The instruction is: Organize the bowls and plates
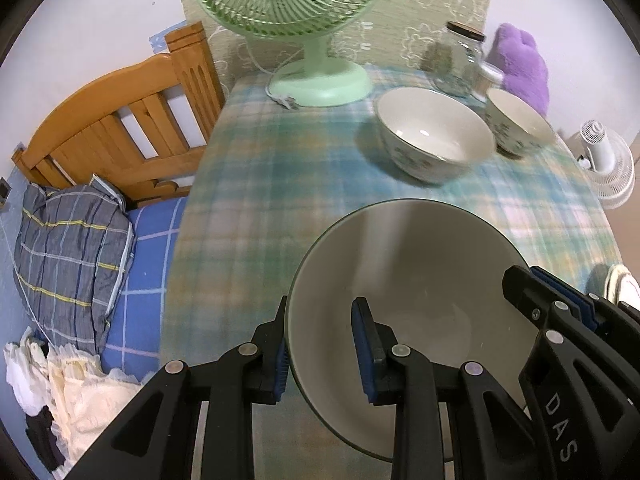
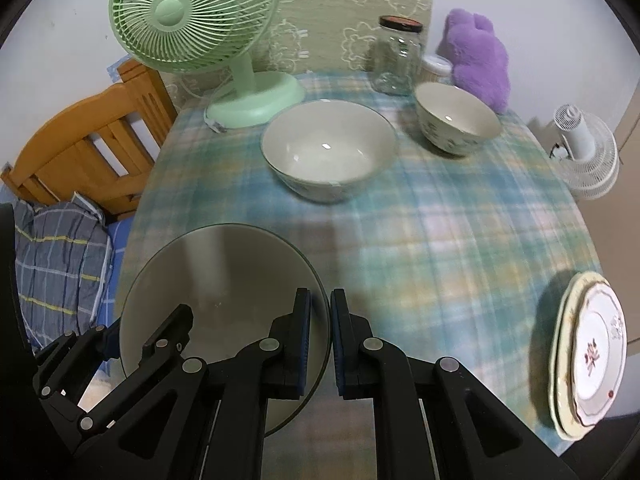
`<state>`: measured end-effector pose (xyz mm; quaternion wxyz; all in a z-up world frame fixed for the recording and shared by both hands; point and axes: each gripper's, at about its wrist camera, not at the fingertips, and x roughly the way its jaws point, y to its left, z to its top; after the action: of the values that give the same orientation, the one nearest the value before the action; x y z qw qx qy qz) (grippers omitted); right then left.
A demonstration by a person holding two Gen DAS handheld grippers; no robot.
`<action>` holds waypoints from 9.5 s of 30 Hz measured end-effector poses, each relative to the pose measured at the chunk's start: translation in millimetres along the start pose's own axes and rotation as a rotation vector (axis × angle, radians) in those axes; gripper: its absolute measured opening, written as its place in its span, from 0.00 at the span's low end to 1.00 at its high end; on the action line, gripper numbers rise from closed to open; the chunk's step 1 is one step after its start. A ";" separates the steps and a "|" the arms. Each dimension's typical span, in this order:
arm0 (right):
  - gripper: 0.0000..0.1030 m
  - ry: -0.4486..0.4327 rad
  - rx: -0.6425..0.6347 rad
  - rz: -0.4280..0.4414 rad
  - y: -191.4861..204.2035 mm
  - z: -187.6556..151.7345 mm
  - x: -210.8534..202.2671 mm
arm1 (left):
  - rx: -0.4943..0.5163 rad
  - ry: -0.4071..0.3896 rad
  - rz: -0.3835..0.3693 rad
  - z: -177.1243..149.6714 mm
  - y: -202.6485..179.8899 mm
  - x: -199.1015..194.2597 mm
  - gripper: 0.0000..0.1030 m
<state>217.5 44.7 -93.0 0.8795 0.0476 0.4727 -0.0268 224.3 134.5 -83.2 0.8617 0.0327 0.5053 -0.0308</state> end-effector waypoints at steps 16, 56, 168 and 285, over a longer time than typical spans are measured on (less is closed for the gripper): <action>0.13 0.022 0.018 -0.043 -86.4 -49.2 -24.3 | 0.010 0.020 -0.041 -46.3 -84.9 -16.1 0.26; 0.63 0.051 -0.043 0.064 -152.0 -81.2 -24.0 | -0.063 0.024 0.026 -85.9 -129.7 -35.0 0.78; 0.21 -0.023 -0.008 -0.001 -54.5 143.8 112.7 | -0.069 -0.018 -0.001 136.3 -52.7 102.5 0.20; 0.20 0.039 -0.011 0.090 -148.4 -71.7 -25.4 | -0.100 0.024 0.049 -73.7 -137.8 -25.4 0.36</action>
<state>130.4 -95.0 -119.9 0.8707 0.0646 0.4872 0.0163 136.0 4.2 -100.4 0.8567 0.0023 0.5156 0.0159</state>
